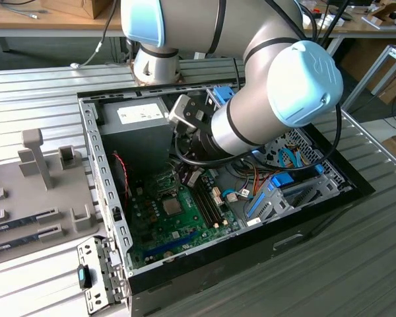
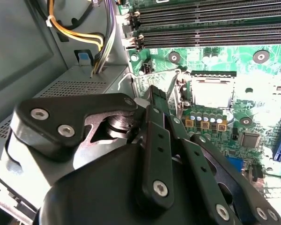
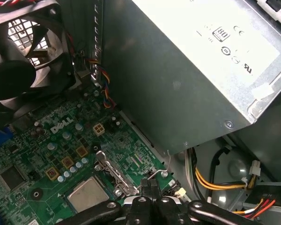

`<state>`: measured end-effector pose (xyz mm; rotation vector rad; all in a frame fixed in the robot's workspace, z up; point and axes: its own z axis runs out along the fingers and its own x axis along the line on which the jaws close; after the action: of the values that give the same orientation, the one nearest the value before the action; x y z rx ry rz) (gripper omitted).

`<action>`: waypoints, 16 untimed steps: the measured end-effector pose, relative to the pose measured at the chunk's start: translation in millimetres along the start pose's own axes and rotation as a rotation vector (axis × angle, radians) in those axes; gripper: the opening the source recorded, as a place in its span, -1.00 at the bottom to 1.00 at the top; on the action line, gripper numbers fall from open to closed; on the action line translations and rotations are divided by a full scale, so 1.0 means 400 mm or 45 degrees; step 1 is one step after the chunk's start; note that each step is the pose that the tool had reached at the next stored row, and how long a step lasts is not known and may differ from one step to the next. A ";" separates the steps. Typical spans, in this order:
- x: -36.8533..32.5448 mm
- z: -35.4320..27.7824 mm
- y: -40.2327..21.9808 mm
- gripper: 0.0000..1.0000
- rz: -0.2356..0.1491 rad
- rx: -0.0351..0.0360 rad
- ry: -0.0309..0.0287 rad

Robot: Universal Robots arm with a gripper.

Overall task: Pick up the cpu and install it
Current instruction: 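Close the cpu cover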

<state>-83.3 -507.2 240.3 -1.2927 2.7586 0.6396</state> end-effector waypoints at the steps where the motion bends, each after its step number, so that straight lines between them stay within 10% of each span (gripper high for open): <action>1: 0.000 0.000 0.000 -0.79 0.000 0.0000 0.0000; 16: -0.007 -0.032 0.012 -0.79 0.000 0.0004 0.0004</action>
<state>-83.3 -507.3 254.0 -1.2932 2.7586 0.6390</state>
